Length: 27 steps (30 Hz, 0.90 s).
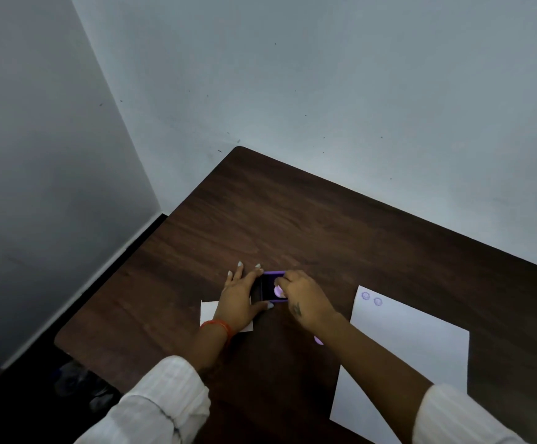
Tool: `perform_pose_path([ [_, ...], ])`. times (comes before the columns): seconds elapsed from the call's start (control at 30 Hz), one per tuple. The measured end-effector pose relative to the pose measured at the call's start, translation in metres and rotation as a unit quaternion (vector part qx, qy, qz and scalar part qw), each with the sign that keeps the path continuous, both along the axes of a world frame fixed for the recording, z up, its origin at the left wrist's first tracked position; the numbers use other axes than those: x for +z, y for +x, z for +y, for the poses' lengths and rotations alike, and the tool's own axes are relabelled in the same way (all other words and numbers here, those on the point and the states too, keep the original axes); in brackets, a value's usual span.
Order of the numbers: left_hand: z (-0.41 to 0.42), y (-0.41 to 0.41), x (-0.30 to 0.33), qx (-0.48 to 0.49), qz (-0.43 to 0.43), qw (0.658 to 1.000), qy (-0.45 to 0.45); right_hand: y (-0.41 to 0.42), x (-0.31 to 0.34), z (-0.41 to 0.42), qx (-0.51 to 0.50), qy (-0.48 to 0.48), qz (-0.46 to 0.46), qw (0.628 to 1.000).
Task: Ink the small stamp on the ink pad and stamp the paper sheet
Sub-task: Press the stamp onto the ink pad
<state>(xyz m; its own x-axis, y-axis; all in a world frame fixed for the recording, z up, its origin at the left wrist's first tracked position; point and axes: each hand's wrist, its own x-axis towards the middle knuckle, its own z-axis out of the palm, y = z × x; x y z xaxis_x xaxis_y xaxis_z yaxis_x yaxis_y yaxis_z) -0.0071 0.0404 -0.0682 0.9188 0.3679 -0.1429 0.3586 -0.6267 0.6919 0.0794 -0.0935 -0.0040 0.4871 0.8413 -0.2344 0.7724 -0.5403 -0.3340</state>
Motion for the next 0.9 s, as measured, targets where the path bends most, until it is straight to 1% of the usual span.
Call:
perform_pose_path([
  [0.07,0.0,0.0,0.0,-0.001,0.0,1.0,-0.001,0.001,-0.004,0.002,0.002,-0.006,-0.021,1.0],
  [0.23,0.0,0.0,-0.002,-0.003,0.007,1.0,0.0,-0.009,-0.008,0.011,-0.066,-0.001,-0.027,0.997],
  [0.27,0.0,0.0,-0.002,-0.002,0.009,1.0,-0.003,-0.008,-0.009,0.011,-0.059,-0.005,-0.029,0.998],
  [0.37,0.0,0.0,-0.003,-0.002,0.009,1.0,-0.002,0.005,-0.007,0.006,0.007,-0.009,-0.02,1.0],
  [0.43,0.0,0.0,-0.003,-0.001,0.004,1.0,0.001,0.014,-0.005,0.004,0.018,-0.005,-0.009,1.0],
  [0.57,0.001,0.0,-0.002,-0.004,0.004,1.0,0.004,0.003,-0.008,0.008,-0.066,0.055,0.022,0.996],
  [0.63,0.001,0.0,-0.001,-0.006,0.011,1.0,0.004,0.003,-0.008,0.005,-0.115,0.09,0.065,0.987],
  [0.7,0.001,0.0,0.001,-0.006,0.019,1.0,0.002,0.011,-0.006,-0.004,-0.141,0.118,0.097,0.978],
  [0.77,0.001,0.0,0.002,-0.007,0.022,1.0,0.0,0.019,-0.007,-0.011,-0.118,0.1,0.075,0.985],
  [0.83,0.0,0.001,0.003,-0.004,0.035,0.999,-0.004,0.02,-0.012,-0.015,-0.08,0.044,0.043,0.995],
  [0.9,0.0,0.002,0.003,0.003,0.047,0.999,-0.007,0.016,-0.018,-0.017,-0.055,0.014,0.011,0.998],
])
